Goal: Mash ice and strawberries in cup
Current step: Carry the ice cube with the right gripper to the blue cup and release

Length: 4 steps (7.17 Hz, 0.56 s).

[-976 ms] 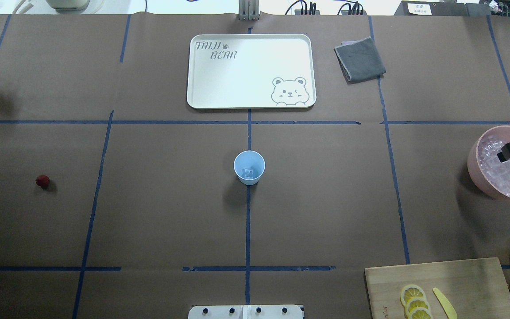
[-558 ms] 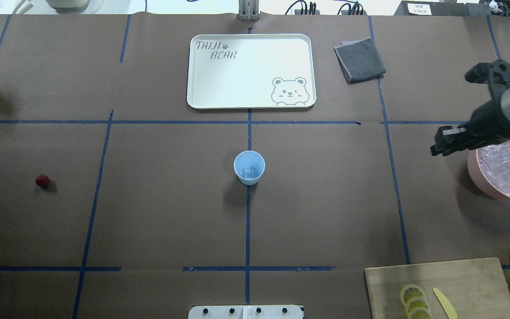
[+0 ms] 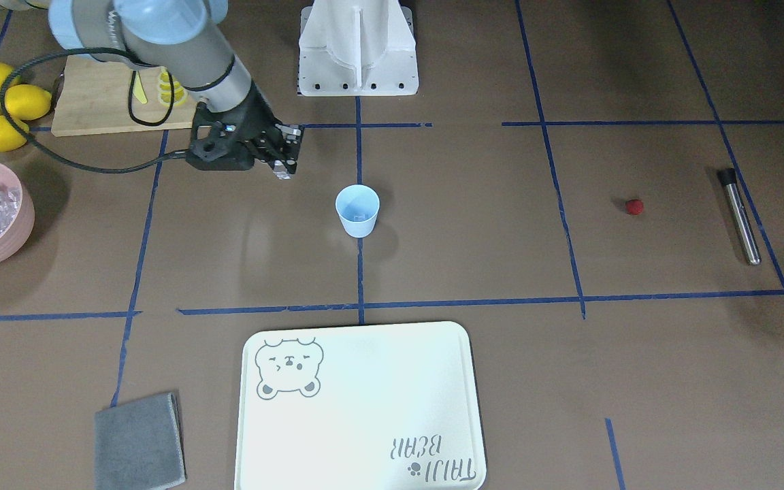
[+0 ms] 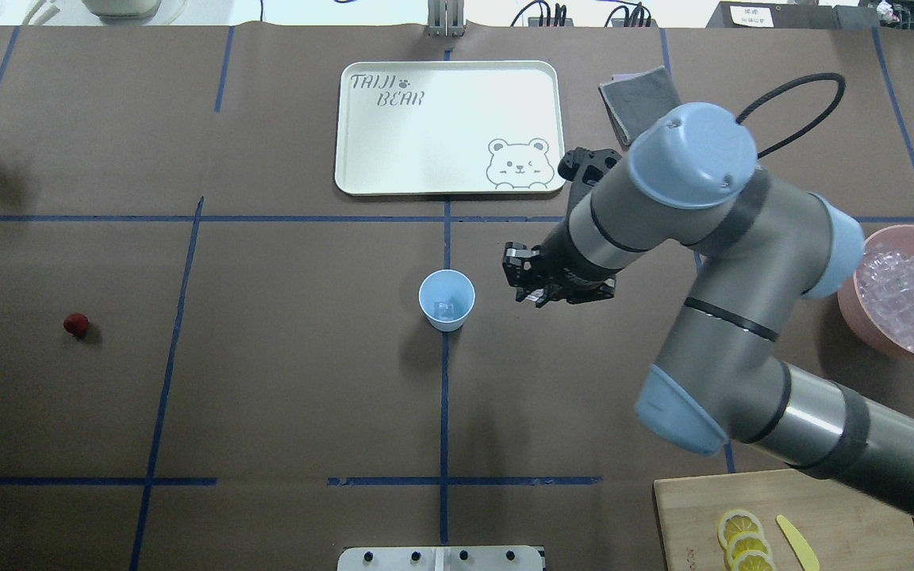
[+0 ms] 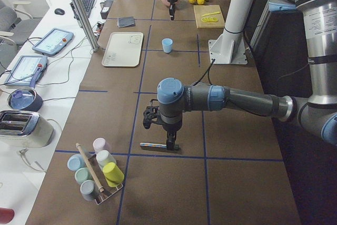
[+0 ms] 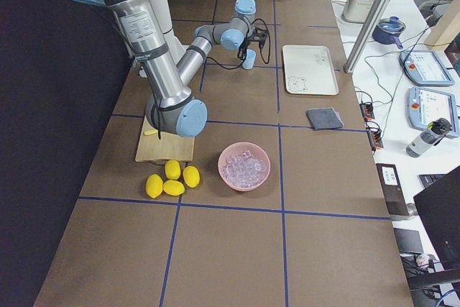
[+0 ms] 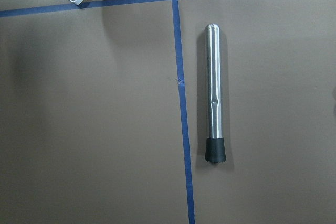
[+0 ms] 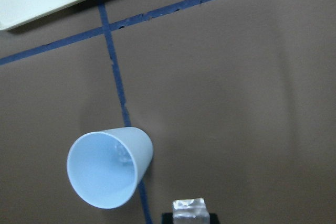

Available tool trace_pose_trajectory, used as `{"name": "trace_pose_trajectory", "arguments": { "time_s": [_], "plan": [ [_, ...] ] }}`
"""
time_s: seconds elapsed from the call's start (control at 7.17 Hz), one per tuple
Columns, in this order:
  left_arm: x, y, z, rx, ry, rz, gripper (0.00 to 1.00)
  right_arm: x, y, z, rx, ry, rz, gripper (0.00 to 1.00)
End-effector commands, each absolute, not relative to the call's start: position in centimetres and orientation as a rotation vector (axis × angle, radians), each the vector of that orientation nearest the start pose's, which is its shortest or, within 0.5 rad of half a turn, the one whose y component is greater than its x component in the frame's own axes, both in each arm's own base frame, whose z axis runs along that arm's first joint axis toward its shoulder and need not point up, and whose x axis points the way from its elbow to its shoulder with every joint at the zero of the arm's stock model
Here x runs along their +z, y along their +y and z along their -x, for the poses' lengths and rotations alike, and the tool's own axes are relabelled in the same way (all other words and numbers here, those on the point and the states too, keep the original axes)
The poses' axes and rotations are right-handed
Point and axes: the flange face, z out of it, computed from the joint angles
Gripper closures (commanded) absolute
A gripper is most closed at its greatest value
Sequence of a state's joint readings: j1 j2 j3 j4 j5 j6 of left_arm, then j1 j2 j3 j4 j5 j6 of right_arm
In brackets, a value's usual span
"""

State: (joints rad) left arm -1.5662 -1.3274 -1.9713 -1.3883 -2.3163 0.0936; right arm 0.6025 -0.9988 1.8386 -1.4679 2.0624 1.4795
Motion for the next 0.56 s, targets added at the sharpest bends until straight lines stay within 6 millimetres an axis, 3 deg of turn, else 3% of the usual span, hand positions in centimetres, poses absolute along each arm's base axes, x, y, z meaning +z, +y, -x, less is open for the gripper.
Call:
{"name": "trace_pose_trajectory", "arguments": {
  "time_s": [0.0, 0.42],
  "plan": [
    [59.0, -38.3, 6.4, 0.084, 0.746, -0.008, 0.0, 16.2, -43.7, 52.3, 0.335, -1.008, 0.128, 1.0],
    [58.9, -38.2, 6.4, 0.084, 0.746, -0.008, 0.0, 16.3, -43.6, 53.9, 0.333, -0.989, 0.132, 0.96]
  ]
}}
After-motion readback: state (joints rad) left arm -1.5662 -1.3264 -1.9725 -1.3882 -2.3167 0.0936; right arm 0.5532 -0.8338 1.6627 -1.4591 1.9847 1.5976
